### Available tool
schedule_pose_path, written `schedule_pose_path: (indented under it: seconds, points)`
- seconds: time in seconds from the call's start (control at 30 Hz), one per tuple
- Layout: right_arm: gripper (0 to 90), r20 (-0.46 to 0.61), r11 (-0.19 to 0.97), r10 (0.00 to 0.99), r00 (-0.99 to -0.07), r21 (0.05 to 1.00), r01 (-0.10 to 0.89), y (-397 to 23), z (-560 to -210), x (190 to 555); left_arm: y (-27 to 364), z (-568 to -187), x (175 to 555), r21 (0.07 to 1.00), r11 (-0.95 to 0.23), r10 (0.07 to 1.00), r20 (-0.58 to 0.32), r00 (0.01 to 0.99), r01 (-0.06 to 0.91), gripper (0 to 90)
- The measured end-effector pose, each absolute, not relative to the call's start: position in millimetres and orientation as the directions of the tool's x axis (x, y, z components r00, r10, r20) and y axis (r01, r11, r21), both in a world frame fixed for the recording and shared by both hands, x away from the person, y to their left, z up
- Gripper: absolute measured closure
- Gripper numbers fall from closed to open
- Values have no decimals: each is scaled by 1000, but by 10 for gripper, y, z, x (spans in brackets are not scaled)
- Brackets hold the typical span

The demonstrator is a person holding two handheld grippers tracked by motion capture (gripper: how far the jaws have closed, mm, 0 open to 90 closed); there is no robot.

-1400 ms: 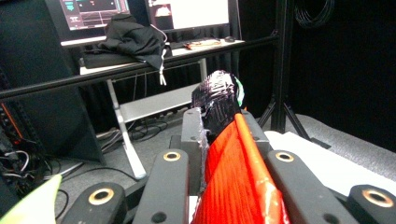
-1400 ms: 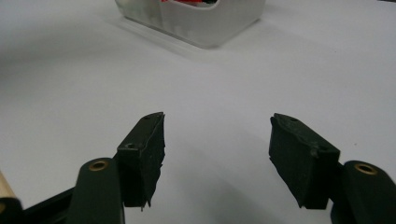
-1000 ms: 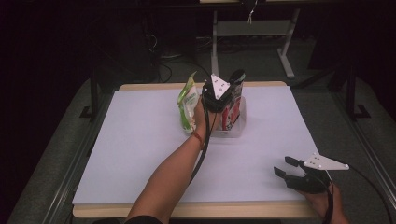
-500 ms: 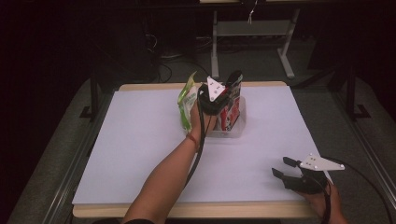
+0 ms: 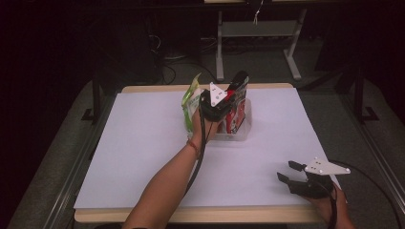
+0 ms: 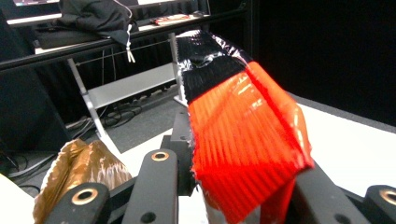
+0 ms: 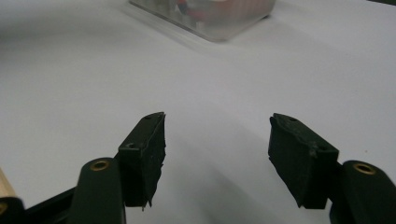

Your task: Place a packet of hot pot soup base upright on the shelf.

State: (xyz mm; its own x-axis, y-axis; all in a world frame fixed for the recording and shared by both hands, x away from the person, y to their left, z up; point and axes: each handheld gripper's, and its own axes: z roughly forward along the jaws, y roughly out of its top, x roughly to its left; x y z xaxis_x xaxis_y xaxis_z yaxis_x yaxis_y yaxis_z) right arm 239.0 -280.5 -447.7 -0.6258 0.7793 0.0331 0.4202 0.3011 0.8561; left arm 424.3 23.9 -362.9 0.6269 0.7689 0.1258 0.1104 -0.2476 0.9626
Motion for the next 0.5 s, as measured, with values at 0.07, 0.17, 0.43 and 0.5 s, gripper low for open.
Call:
schedule_pose_path:
  seconds: [0.07, 0.17, 0.43, 0.5]
  points:
    - [357, 33, 302, 779, -626, 855, 422, -2804, -4478, 2390, 252, -3630, 4233, 960, -255, 764, 129, 632, 113, 680]
    - [356, 29, 307, 779, -627, 854, 421, -2800, -4480, 2392, 275, -3633, 4220, 959, -255, 759, 121, 640, 121, 670]
    - [356, 27, 311, 779, -627, 851, 424, -2792, -4484, 2394, 298, -3616, 4189, 951, -288, 743, 147, 653, 114, 652]
    - [357, 27, 311, 778, -627, 851, 423, -2792, -4483, 2393, 296, -3618, 4185, 951, -289, 738, 147, 658, 112, 652]
